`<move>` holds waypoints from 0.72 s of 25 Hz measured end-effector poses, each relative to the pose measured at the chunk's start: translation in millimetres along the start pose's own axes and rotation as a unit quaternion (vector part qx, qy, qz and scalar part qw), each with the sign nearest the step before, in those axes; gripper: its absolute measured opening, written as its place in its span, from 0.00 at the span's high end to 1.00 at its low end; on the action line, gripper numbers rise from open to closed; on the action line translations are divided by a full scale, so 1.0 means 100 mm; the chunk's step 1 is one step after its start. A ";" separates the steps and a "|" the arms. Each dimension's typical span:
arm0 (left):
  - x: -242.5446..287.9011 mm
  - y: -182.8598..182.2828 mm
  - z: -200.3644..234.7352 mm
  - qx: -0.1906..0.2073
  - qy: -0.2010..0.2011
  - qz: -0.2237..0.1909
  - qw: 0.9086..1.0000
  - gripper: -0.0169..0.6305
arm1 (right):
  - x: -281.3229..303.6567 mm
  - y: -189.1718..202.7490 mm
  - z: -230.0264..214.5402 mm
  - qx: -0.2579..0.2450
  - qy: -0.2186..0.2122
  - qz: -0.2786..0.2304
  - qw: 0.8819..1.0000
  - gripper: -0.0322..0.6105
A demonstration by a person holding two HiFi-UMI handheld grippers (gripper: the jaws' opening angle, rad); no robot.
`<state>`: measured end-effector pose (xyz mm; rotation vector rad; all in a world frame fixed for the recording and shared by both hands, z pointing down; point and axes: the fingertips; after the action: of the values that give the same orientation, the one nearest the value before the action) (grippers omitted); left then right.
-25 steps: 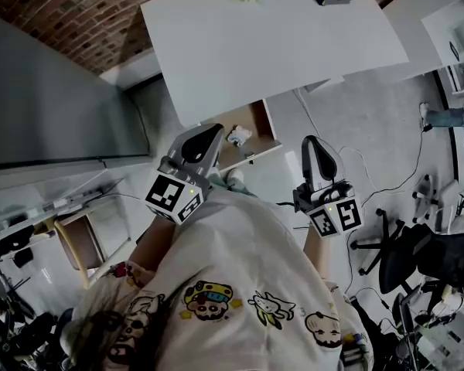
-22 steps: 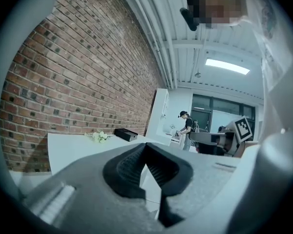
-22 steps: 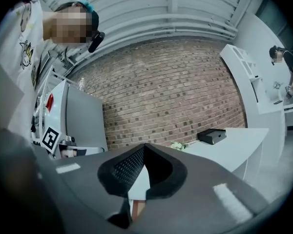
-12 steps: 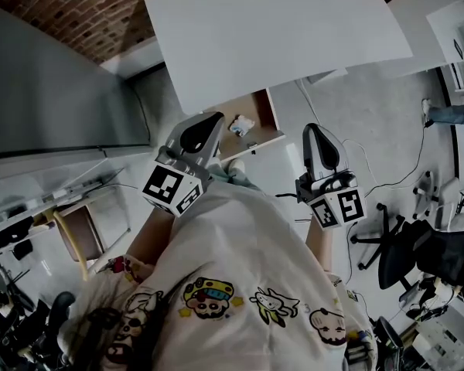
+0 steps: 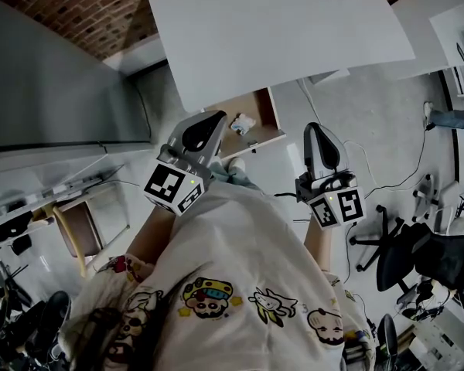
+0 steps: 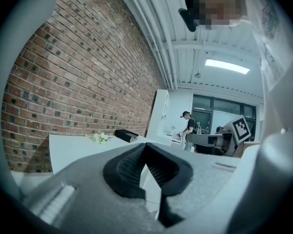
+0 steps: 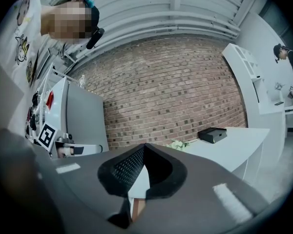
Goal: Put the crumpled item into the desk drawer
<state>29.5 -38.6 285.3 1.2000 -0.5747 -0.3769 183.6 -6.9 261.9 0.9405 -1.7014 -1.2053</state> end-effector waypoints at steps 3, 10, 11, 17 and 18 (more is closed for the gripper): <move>-0.02 -0.01 0.00 0.000 -0.002 -0.001 1.000 0.98 | -0.01 -0.01 0.02 0.008 -0.005 -0.005 1.000 0.94; -0.01 0.00 -0.02 0.006 0.000 -0.001 1.000 0.98 | -0.05 0.02 0.00 0.007 -0.002 0.004 1.000 0.94; -0.01 0.00 -0.02 0.008 0.000 -0.001 1.000 0.98 | -0.05 0.03 -0.01 0.006 -0.003 0.005 1.000 0.94; -0.02 0.03 -0.04 0.022 0.016 0.006 1.000 0.98 | -0.08 0.05 0.00 0.003 -0.004 0.010 1.000 0.94; -0.03 0.04 -0.05 0.023 0.020 0.008 0.999 0.98 | -0.08 0.06 0.00 0.002 -0.004 0.010 1.000 0.94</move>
<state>30.2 -32.4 287.1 1.2446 -0.5608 -0.3265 185.8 2.0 265.5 0.9201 -1.7164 -1.1943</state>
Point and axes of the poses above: the fingertips, and each gripper's own axes: x forward along the fingers, z to its left, y out of its underside, and after that the axes turned 7 degrees about z, right-handed
